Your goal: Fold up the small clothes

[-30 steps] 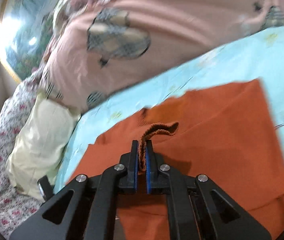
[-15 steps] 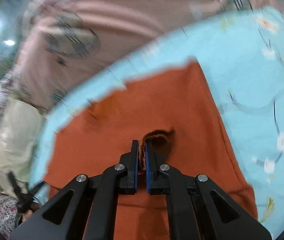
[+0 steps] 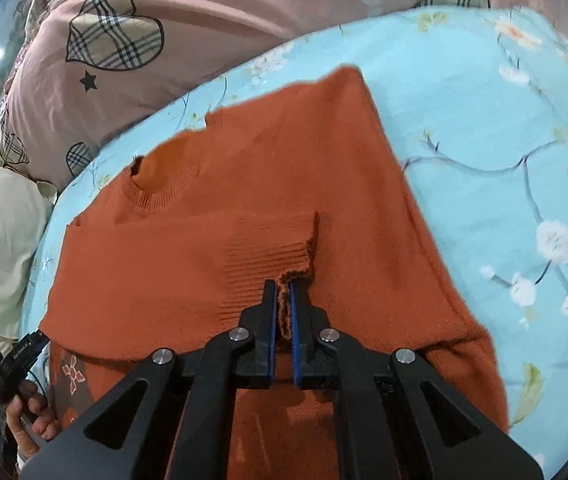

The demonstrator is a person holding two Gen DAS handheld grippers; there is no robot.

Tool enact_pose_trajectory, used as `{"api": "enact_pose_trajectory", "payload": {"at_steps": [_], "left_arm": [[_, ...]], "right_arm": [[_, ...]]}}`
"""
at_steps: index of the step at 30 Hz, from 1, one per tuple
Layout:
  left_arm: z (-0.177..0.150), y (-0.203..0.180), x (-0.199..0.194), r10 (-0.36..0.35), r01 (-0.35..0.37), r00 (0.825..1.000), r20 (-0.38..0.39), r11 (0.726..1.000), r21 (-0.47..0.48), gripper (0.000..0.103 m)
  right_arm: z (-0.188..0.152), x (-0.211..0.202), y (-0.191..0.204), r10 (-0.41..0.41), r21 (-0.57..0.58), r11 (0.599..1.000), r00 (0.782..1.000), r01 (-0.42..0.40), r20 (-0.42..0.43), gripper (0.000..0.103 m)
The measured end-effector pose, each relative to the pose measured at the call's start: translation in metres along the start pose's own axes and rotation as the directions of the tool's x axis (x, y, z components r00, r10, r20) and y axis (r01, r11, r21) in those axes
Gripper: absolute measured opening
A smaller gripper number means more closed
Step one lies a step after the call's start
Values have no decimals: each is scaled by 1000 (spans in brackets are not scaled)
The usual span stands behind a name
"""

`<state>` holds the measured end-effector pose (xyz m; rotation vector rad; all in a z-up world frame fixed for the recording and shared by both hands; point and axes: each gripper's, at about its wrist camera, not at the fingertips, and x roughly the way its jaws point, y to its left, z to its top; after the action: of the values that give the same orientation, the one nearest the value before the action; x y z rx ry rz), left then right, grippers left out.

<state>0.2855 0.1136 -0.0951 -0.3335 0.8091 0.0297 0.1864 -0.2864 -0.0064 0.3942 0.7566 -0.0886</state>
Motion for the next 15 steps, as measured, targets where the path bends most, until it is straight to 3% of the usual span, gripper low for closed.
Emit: {"api": "enact_pose_trajectory", "payload": {"at_steps": [3, 5, 7, 9, 12, 15], "left_arm": [[-1, -1, -1, 7, -7, 1000, 5, 1000, 5, 37], [-2, -2, -1, 8, -8, 1000, 5, 1000, 7, 38], [-1, -2, -1, 10, -10, 1000, 1, 1000, 9, 39], [-2, -2, -1, 15, -15, 1000, -11, 1000, 14, 39], [-4, -3, -4, 22, -22, 1000, -20, 999, 29, 41], [-7, -7, -5, 41, -40, 999, -22, 998, 50, 42]], "right_arm": [[6, -17, 22, -45, -85, 995, 996, 52, 77, 7], [7, 0, 19, -98, -84, 992, 995, 95, -30, 8], [3, 13, 4, -173, -26, 985, 978, 171, -118, 10], [2, 3, -8, -199, 43, 978, 977, 202, -81, 10], [5, -14, 3, -92, 57, 994, 996, 92, 1, 10], [1, 13, 38, 63, -40, 997, 992, -68, -109, 14]]}}
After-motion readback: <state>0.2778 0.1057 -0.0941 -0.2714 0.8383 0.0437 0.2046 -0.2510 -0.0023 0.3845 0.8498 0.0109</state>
